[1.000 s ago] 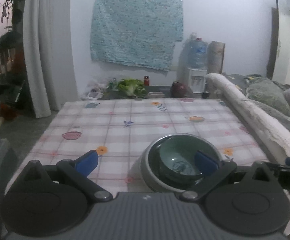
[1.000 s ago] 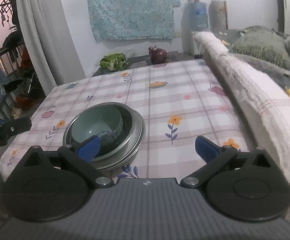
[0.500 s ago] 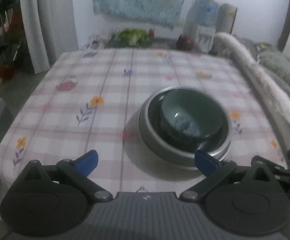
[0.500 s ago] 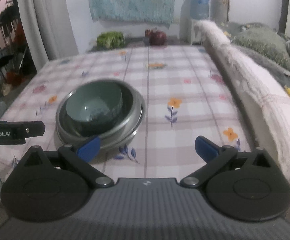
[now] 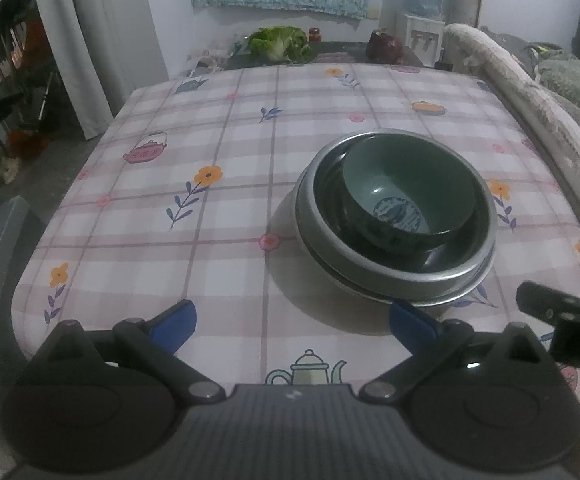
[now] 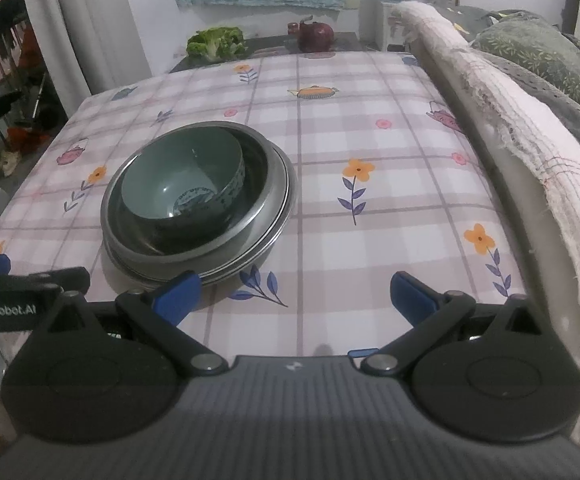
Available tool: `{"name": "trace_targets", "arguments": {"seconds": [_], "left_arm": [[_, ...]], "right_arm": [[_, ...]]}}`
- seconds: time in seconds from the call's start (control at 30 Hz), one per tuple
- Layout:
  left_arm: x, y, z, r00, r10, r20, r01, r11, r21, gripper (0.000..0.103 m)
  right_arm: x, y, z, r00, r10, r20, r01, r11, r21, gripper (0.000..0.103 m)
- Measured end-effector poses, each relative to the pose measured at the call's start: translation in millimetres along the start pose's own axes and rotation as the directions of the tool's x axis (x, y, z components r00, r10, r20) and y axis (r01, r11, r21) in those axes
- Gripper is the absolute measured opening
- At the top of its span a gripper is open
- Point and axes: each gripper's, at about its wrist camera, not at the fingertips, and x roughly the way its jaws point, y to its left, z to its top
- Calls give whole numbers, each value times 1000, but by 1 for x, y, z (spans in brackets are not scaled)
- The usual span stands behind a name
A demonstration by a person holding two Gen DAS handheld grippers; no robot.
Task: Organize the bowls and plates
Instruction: 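Open both grippers and withdraw them from the stack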
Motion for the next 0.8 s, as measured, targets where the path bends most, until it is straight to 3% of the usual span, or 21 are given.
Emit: {"name": "trace_targets", "arguments": {"seconds": [0.8], "left_arm": [[2, 1, 0, 1000, -8, -10, 8, 1000, 4, 103]], "right_arm": [[0, 6, 0, 1000, 10, -23, -11, 1000, -18, 102]]}}
